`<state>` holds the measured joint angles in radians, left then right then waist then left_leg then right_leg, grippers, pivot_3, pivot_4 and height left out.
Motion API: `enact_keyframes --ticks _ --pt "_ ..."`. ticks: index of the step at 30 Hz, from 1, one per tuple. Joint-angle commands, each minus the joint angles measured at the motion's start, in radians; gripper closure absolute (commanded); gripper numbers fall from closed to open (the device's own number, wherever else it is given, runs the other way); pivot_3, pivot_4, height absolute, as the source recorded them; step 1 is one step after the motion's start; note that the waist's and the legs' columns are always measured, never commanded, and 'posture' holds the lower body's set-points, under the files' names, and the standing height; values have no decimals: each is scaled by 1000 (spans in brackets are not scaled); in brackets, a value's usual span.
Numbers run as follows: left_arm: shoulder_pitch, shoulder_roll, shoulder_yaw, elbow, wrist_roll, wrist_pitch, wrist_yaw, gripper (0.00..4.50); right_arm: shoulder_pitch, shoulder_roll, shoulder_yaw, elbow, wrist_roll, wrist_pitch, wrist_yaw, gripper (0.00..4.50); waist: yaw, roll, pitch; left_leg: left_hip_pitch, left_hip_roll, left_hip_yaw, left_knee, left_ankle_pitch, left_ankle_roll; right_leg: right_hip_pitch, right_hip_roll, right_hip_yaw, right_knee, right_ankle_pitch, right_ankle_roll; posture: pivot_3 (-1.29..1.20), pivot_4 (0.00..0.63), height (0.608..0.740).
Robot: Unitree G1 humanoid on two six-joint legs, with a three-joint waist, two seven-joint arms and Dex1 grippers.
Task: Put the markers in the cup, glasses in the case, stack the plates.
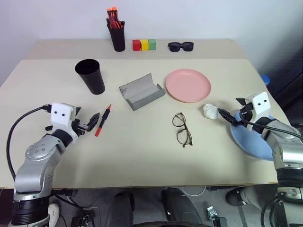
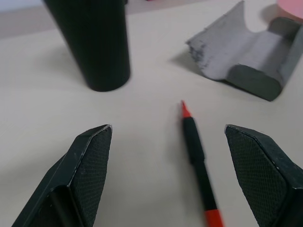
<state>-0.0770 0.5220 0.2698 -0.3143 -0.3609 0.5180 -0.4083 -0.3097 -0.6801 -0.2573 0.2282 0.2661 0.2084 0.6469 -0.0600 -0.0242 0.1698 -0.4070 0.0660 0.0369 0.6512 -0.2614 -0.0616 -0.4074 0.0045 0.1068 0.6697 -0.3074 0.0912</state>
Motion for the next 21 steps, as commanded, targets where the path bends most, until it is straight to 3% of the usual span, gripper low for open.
enact_keyframes --ticks 1,10,21 --pt "-27 -5 -1 -5 10 -31 8 591 2 14 -27 -47 5 -31 -29 0 0 0 0 0 0 0 0 0 0 0 0 0 0 0 0 0 150 740" --pt "-47 -35 -24 -15 9 -19 21 591 6 36 3 -75 3 -29 -29 0 5 0 0 0 0 0 0 0 0 0 0 0 0 0 0 0 150 740" --pt "-119 -61 -85 35 37 8 49 591 44 104 55 -284 75 88 -12 0 19 1 0 0 0 0 1 0 0 0 0 0 0 0 0 0 150 740"
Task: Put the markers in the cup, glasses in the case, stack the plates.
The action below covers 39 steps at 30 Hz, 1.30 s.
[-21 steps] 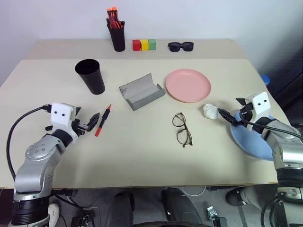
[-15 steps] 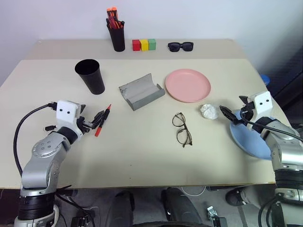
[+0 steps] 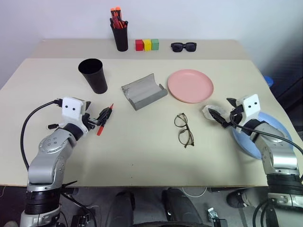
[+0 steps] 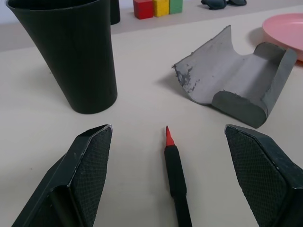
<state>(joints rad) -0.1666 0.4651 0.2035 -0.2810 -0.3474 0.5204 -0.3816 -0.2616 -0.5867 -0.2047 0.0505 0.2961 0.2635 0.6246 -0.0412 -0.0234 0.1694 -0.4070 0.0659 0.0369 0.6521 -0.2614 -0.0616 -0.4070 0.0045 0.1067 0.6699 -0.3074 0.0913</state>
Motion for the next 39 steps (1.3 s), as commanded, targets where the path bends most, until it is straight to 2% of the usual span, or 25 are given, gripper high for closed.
enact_keyframes --ticks 1,3,5,8,12,16,18,20,21,23,27,30,38,39 --pt "-45 -16 -27 8 28 22 41 591 -9 19 15 -146 70 61 21 0 0 0 0 0 0 0 0 0 0 0 0 0 0 0 0 0 150 740" --pt "-66 -20 -36 46 49 25 59 591 -19 56 86 -226 67 100 12 0 -2 0 0 0 0 0 0 0 0 0 0 0 0 0 0 0 150 740" --pt "-74 -16 -52 78 91 14 80 591 -29 82 185 -264 -4 97 -7 0 -6 0 0 0 1 -1 0 0 0 0 1 0 1 0 0 0 150 740" --pt "-79 -12 -36 87 106 20 98 591 -55 127 266 -256 -124 92 -106 0 -3 0 0 0 0 -1 0 0 0 -1 1 0 2 0 0 0 150 740" --pt "-49 -13 40 46 96 82 154 591 -98 291 416 -242 -180 85 -170 0 -6 0 0 -1 0 -1 1 0 0 -2 1 0 2 0 0 0 150 740" --pt "-26 -24 46 -39 62 169 156 591 -115 355 499 -213 -221 92 -163 0 4 0 0 -1 1 -1 0 0 0 -2 1 -1 3 0 0 0 150 740" --pt "-30 -27 27 -75 38 215 142 591 -120 366 516 -203 -220 81 -146 0 10 -1 -1 -2 0 -2 1 0 0 -2 -1 -2 3 0 0 0 150 740" --pt "-42 -42 25 -99 10 266 141 64 -125 367 522 -199 -220 75 -132 0 12 -1 -1 -2 0 -1 3 0 0 0 -1 -2 2 0 0 0 150 740" --pt "-53 -48 20 -112 -8 309 141 30 -129 366 521 -195 -221 73 -125 0 11 -1 -1 -1 0 -1 3 0 0 0 -1 -2 2 0 0 0 150 740" --pt "-72 -53 12 -126 -29 373 145 30 -134 364 520 -188 -224 66 -115 0 9 -1 -1 -1 0 -2 3 0 0 0 0 -2 3 0 0 0 150 740" --pt "-178 -61 -23 -62 21 535 237 30 -129 342 516 -195 -231 57 -86 0 2 -1 -1 -1 0 -4 3 0 0 0 0 -3 4 0 0 0 150 740" --pt "-225 -32 -53 -27 32 623 235 30 -120 342 509 -203 -235 59 -85 0 -7 -1 -1 -1 0 -4 3 0 0 -1 1 -3 4 0 0 0 150 740" --pt "-369 -35 -44 53 4 925 224 30 -106 351 514 -219 -246 61 -92 0 -3 -1 -1 -1 -1 -6 3 0 -1 -1 1 -4 5 0 0 0 150 740" --pt "-376 -34 -43 57 4 940 222 271 -106 352 514 -220 -247 61 -92 0 -3 -1 -1 -1 -1 -6 3 0 -1 -1 1 -4 5 0 0 0 150 740"
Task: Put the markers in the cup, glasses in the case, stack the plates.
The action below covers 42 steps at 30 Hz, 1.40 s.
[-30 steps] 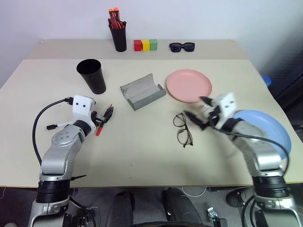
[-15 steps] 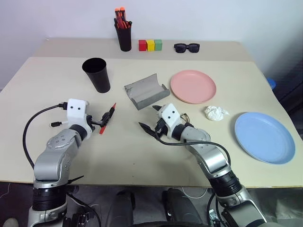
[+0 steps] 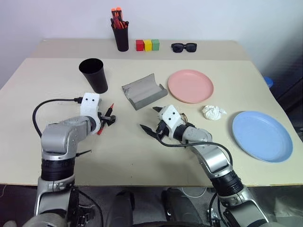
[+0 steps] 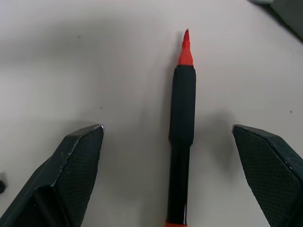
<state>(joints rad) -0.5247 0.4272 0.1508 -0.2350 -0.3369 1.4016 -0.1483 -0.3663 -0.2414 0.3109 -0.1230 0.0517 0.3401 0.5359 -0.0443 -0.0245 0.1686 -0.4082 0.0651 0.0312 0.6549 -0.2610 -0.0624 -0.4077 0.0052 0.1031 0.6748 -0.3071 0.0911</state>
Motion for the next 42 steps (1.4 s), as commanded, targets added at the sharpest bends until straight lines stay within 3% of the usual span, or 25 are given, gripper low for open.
enact_keyframes --ticks 1,3,9,14,21,25,31,36,42 --pt "-24 2 14 15 -3 73 -9 569 -1 7 -2 -46 -4 -15 -3 0 0 0 0 0 0 0 0 0 0 0 0 0 0 0 0 0 150 740" --pt "-33 -1 21 22 3 94 -6 1387 0 7 -3 -45 -5 -17 -1 0 0 0 0 0 0 0 0 0 0 0 0 0 0 0 0 0 150 740" --pt "-44 -19 67 19 35 65 22 4418 -5 4 -4 -33 -9 -22 6 0 2 0 0 0 0 0 0 0 0 0 0 0 0 0 0 0 150 740" --pt "27 -2 75 -92 82 -362 -12 4476 -28 19 -31 -38 23 3 12 0 1 0 0 0 0 0 -1 1 -1 -1 -1 0 0 0 0 0 150 740" --pt "-33 -51 185 -125 24 -702 -49 4476 -111 90 -101 -14 91 -17 -10 0 2 0 0 0 0 1 -1 1 -2 -1 -1 0 0 1 -1 0 150 740" --pt "-146 -63 110 92 221 -971 113 4476 -181 167 -118 84 50 -79 -114 0 2 0 0 0 0 0 -1 1 -2 -1 0 0 0 1 -1 0 150 740" --pt "-316 -82 95 478 362 -1297 315 4476 -243 301 -148 222 29 -138 -276 0 2 0 0 -1 0 1 -1 1 -1 -2 0 0 -1 1 -1 0 150 740" --pt "-425 -90 112 740 343 -1491 345 4476 -271 393 -217 281 73 -133 -369 0 2 0 0 -2 0 2 -3 1 -2 -3 -1 0 0 1 -1 0 150 740" --pt "-500 -96 88 1007 354 -1646 341 4476 -257 386 -198 282 67 -162 -345 0 2 0 0 -2 0 2 -3 1 -2 -4 -1 0 0 1 -1 0 150 740"
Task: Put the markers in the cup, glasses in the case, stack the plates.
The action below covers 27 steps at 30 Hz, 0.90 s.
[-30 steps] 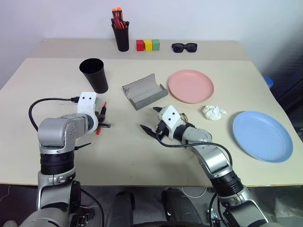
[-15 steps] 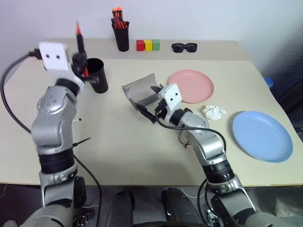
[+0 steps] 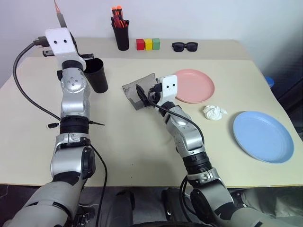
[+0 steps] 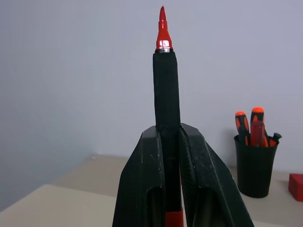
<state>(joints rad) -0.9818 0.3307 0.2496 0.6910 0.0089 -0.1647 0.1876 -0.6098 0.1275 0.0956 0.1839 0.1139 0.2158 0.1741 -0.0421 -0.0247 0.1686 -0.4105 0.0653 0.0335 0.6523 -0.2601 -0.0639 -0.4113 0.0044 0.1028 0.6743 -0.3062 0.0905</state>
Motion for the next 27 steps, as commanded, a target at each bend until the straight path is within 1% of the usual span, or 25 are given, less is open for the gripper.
enact_keyframes --ticks 1,9,13,17,20,24,26,27 --pt "-48 0 -16 111 13 -99 7 4476 -11 12 23 -27 2 -44 25 0 -2 0 0 0 0 0 0 0 0 0 0 0 0 0 0 0 150 740" --pt "-77 -10 -42 285 17 -190 9 4476 10 -1 50 -48 0 -81 76 0 -2 0 0 0 0 0 -1 0 0 -1 1 0 0 0 0 0 150 740" --pt "-77 -17 -44 303 -1 -201 -12 4476 21 -14 74 -64 -7 -112 115 0 -2 0 0 0 0 0 -1 0 0 -1 1 0 0 0 0 0 150 740" --pt "-70 -23 -40 304 -7 -200 -13 4476 51 -51 143 -100 -18 -160 213 0 -2 0 0 0 0 0 -1 0 0 -1 1 0 0 0 0 0 150 740" --pt "-67 -27 -37 302 -12 -192 -15 4476 68 -60 166 -118 -15 -168 240 0 -3 0 0 0 0 0 -1 0 0 -1 1 0 0 0 0 0 150 740" --pt "-64 -28 -35 299 -15 -182 -5 2770 69 -60 168 -117 -11 -164 247 0 -1 0 0 0 0 0 0 0 0 -1 1 0 0 0 0 0 150 740" --pt "-62 -26 -37 297 -12 -180 2 1659 69 -59 167 -116 -12 -163 247 0 -1 0 0 0 0 0 0 0 0 -1 1 0 0 0 0 0 150 740" --pt "-62 -26 -37 296 -12 -179 4 1246 68 -58 167 -114 -12 -163 246 0 -1 0 0 0 0 0 0 0 0 -1 1 0 0 0 0 0 150 740"
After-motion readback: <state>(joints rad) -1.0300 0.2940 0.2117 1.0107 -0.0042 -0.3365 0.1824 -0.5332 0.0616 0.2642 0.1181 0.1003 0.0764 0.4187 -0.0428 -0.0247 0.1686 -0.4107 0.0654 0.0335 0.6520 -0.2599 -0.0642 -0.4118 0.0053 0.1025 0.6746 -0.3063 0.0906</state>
